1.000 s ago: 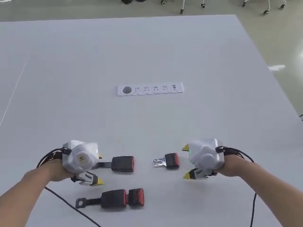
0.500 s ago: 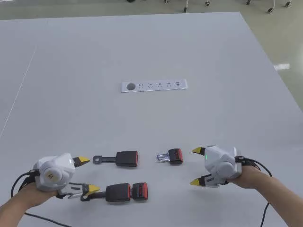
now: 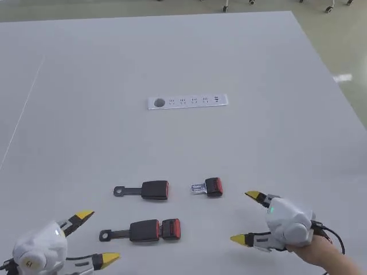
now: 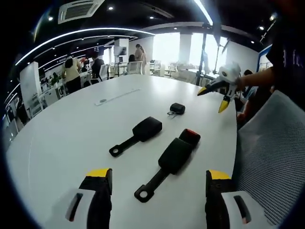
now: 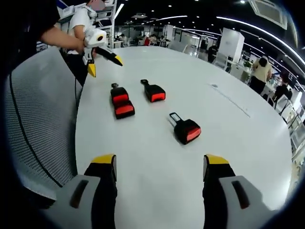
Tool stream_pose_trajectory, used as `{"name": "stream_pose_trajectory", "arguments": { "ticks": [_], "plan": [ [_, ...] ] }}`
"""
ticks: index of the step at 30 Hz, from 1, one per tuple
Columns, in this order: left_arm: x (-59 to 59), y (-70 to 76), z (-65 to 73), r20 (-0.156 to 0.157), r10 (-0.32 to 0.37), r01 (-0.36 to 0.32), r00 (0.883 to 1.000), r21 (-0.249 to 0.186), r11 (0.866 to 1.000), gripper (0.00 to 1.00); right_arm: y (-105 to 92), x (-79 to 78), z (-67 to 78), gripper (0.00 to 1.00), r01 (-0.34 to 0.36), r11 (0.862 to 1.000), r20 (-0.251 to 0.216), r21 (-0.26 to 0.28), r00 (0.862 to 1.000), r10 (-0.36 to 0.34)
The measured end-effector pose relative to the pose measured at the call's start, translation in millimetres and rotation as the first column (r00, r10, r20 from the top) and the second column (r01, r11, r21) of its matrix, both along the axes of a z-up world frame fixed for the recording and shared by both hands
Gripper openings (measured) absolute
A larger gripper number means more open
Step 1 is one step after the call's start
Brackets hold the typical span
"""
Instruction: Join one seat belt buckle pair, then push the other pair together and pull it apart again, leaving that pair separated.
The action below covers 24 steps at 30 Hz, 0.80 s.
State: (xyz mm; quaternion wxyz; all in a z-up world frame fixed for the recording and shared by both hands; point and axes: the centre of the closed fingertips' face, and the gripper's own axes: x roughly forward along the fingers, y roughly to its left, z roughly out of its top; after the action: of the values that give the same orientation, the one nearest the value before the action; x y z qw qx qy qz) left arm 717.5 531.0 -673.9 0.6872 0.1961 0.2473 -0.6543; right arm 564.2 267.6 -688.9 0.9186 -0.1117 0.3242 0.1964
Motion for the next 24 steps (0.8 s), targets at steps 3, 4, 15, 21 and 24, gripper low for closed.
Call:
{"name": "stream_pose_trajectory", "arguments": {
  "ticks": [3,4,15,21,24],
  "plan": [
    [-3.9,1.2,1.7,0.003,0.023,-0.023,1.000,0.000,1.000,0.89,4.3,-4.3,2.9,0.78,0.039,0.999,0.014,0.036,0.999,-0.039],
    [-5.0,0.9,3.4,0.006,0.029,-0.029,1.000,-0.005,1.000,0.91,5.4,-6.3,5.4,0.79,0.055,0.998,0.026,0.036,0.998,-0.056],
    [-17.5,-1.1,0.0,0.008,0.046,-0.046,0.999,0.003,0.999,1.00,14.7,-13.1,10.7,0.99,0.107,0.990,0.057,0.097,0.992,-0.113],
    [-18.1,-3.7,0.8,0.036,0.023,-0.022,0.999,-0.023,0.999,1.00,16.7,-14.1,13.1,1.00,0.112,0.985,0.089,0.131,0.988,-0.124],
    [-18.2,-8.5,7.1,0.008,0.040,-0.039,0.999,-0.075,0.996,1.00,17.0,-15.8,11.3,1.00,0.114,0.984,0.085,0.135,0.988,-0.126]
  ]
}}
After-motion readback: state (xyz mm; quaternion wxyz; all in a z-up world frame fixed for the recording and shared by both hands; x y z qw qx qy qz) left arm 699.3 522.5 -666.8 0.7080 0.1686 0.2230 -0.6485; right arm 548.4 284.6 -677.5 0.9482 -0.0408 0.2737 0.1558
